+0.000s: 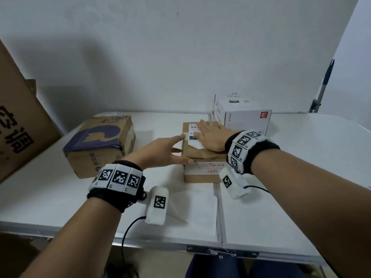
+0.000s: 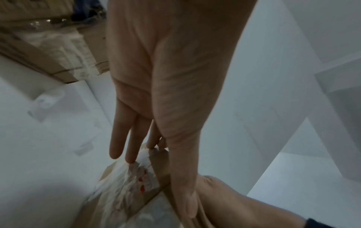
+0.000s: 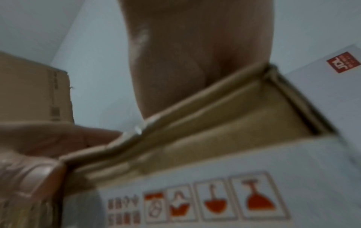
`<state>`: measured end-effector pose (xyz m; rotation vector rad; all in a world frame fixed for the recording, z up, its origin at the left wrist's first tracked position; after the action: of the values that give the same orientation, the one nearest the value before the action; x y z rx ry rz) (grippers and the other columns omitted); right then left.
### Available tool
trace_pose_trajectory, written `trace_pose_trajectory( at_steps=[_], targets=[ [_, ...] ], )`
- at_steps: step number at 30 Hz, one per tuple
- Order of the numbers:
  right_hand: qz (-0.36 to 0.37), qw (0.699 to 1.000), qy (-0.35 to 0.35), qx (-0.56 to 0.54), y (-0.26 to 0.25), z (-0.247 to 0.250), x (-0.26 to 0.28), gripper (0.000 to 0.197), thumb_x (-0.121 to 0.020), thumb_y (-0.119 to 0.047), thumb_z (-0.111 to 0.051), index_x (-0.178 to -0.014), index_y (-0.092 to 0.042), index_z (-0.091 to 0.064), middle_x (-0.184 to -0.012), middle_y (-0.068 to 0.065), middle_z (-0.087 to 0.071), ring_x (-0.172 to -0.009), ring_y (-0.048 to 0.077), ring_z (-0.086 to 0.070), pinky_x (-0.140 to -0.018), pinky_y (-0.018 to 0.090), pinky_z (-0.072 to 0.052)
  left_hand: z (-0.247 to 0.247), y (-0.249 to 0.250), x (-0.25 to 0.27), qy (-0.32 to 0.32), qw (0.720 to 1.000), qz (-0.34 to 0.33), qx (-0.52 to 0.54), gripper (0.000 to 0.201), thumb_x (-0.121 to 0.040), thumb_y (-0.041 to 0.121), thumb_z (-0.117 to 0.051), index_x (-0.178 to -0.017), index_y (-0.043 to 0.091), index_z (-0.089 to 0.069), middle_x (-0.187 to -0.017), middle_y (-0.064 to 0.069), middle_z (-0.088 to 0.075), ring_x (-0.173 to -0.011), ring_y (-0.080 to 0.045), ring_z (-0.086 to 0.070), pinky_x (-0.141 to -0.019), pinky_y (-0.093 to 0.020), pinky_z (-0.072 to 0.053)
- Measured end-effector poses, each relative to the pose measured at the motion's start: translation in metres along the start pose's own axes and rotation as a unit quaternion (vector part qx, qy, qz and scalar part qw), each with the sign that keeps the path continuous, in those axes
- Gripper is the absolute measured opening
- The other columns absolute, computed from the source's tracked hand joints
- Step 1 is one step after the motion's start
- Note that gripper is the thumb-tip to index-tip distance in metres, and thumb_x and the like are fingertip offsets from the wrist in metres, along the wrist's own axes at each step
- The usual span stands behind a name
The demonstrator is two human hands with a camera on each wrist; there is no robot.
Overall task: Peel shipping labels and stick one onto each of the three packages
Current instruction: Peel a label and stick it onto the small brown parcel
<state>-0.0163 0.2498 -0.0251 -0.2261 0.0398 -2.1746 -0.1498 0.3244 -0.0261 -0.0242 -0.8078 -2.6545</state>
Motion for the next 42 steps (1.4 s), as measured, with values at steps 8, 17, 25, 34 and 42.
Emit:
trace_pose_trajectory(
  at_steps=[8, 17, 25, 34, 42],
  targets=[
    [0.021, 0.999, 0.002, 0.028, -0.015, -0.009, -0.002, 0.061, -0.101, -0.044, -0.008, -0.153, -0.015, 0.005, -0.161, 0.001, 0.01, -0.149, 0.015, 0.008, -0.121, 0.044, 0.005, 0.002, 0.004, 0.0, 0.056, 0.998, -0.025, -0.02, 0.087, -0.074, 0.05, -0.075, -0.147, 0.024, -0.034, -0.138, 0.008, -0.054, -0.114, -0.004, -0.06, -0.093, -0.023, -0.045],
    [0.051, 0.999, 0.017, 0.002, -0.039, -0.017, 0.009, 0.059, -0.101, -0.04, -0.007, -0.154, -0.014, 0.003, -0.162, 0.001, 0.007, -0.149, 0.014, 0.008, -0.121, 0.042, 0.003, -0.001, 0.0, -0.002, 0.087, 0.995, -0.039, -0.022, 0.055, -0.079, 0.046, -0.069, -0.129, 0.031, -0.053, -0.111, 0.008, -0.071, -0.105, -0.009, -0.065, -0.09, -0.03, -0.049],
    [0.074, 0.997, 0.027, -0.008, -0.049, -0.018, 0.026, 0.061, -0.101, -0.042, -0.01, -0.153, -0.012, 0.001, -0.162, 0.003, 0.004, -0.149, 0.016, 0.008, -0.121, 0.041, 0.001, -0.001, 0.001, 0.001, 0.097, 0.994, -0.049, 0.007, 0.059, -0.08, 0.032, -0.067, -0.135, 0.037, -0.048, -0.106, 0.012, -0.071, -0.094, 0.004, -0.065, -0.09, -0.023, -0.047],
    [0.116, 0.992, 0.048, -0.002, -0.052, -0.02, 0.048, 0.067, -0.101, -0.047, -0.011, -0.153, -0.007, -0.002, -0.162, 0.007, -0.001, -0.149, 0.017, 0.004, -0.122, 0.037, 0.0, -0.002, -0.007, -0.005, 0.096, 0.995, -0.039, -0.006, 0.067, -0.078, 0.032, -0.067, -0.139, 0.046, -0.041, -0.101, 0.004, -0.073, -0.094, -0.012, -0.066, -0.09, -0.029, -0.048],
    [0.138, 0.99, 0.031, 0.003, -0.048, -0.025, 0.073, 0.064, -0.101, -0.047, -0.012, -0.153, -0.01, 0.001, -0.162, 0.004, 0.005, -0.149, 0.014, 0.007, -0.122, 0.037, 0.002, -0.002, -0.007, -0.006, 0.078, 0.996, -0.028, -0.027, 0.072, -0.082, 0.036, -0.067, -0.147, 0.031, -0.036, -0.145, 0.008, -0.048, -0.123, -0.014, -0.054, -0.103, -0.025, -0.037]
  ],
)
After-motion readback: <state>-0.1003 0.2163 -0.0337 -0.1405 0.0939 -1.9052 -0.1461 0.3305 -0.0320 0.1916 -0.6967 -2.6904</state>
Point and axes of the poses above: each hand's wrist, its own x-axis away from the middle knuckle, its own z-axis out of the back of the hand, y = z × x, the point moved 7 cm from there along -x, towards the middle knuckle
